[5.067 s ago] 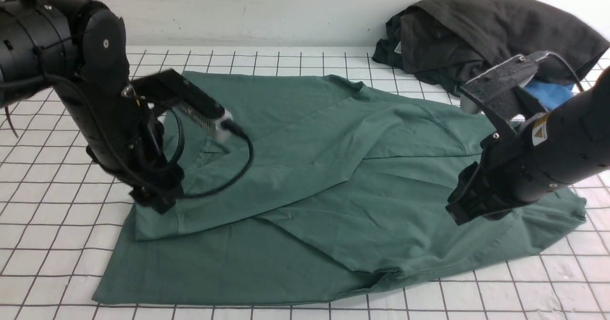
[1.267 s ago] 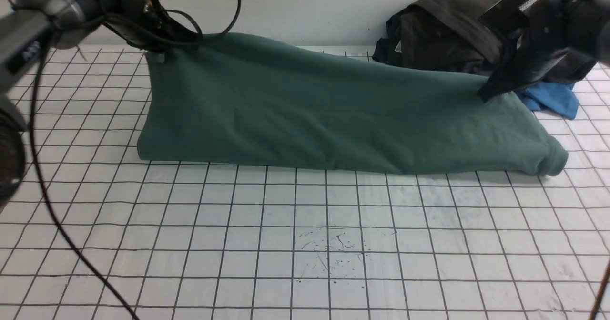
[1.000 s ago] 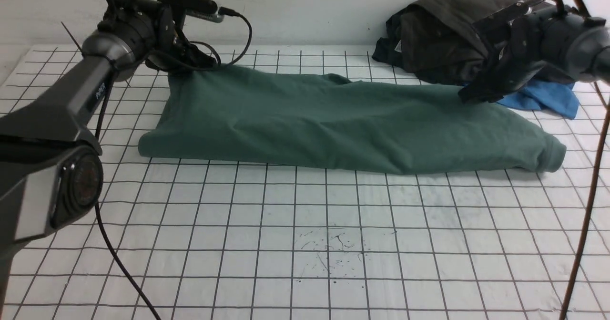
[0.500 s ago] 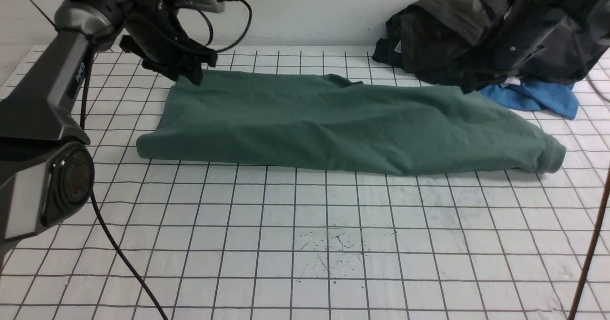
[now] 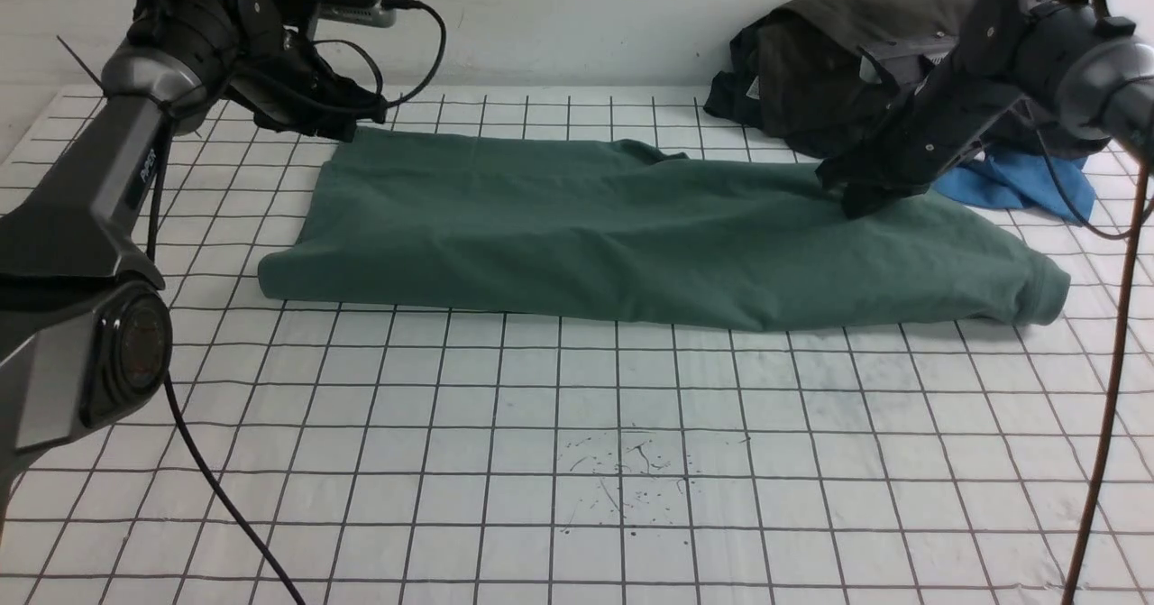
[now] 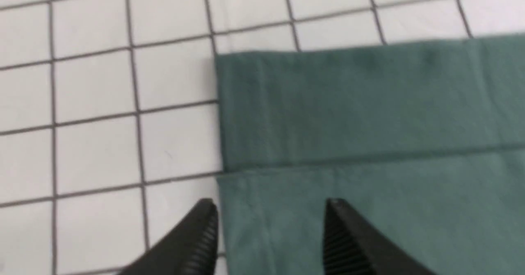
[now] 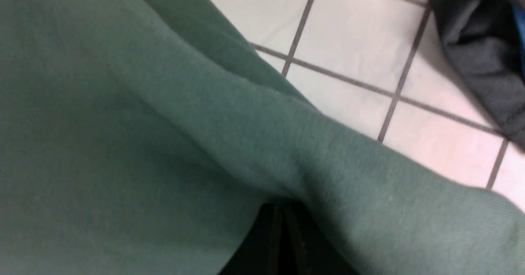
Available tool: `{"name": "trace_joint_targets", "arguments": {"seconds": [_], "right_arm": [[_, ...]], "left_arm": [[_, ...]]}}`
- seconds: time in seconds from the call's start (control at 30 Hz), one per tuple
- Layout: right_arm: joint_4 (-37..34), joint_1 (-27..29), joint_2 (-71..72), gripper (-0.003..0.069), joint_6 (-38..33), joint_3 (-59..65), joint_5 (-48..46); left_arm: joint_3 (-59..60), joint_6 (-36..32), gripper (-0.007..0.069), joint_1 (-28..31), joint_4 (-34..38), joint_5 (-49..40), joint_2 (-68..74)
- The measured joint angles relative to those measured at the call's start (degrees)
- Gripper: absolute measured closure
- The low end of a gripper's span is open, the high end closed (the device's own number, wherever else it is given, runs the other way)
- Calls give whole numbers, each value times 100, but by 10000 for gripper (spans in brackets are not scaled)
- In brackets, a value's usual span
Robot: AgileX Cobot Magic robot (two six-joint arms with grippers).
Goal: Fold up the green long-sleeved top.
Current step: Use both arms to drag the lower edge of the fabric forward and fold it over the upper edge
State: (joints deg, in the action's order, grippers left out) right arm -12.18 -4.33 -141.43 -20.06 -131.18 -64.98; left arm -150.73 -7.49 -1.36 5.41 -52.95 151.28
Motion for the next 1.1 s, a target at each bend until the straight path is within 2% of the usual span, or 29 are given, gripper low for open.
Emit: {"name": "trace_joint_targets", "arguments": {"seconds": [0.07,0.17,0.23,0.27,0.3,0.33,0.37,0.4,0.5,0.77,0.97,1.1], "right_arm": [[0,0,0,672,-1,0,14],[0,0,0,672,-1,0,34],[0,-5,0,672,-1,0,78],[0,-5,0,672,-1,0,78],[0,-5,0,669,-1,0,161],[0,-5,0,669,-1,0,162],[0,-5,0,669,-1,0,200],[0,-5,0,669,-1,0,249],[4,-5,0,669,-1,0,278],[4,-5,0,665,-1,0,289],[4,-5,0,662,-1,0,298],[4,-5,0,659,-1,0,408]], "left_arm": [[0,43,215,27,0,168,113],[0,48,221,43,0,410,357],[0,35,292,43,0,572,541],[0,35,300,43,0,586,556],[0,-30,397,37,41,772,659],[0,-57,408,37,42,786,659],[0,-89,454,37,42,824,659],[0,-172,534,20,49,847,665],[0,-258,603,-21,53,945,665],[6,-437,612,-75,24,1394,386],[0,-346,612,-83,24,2579,435],[0,-200,603,-29,19,2933,690]]}}
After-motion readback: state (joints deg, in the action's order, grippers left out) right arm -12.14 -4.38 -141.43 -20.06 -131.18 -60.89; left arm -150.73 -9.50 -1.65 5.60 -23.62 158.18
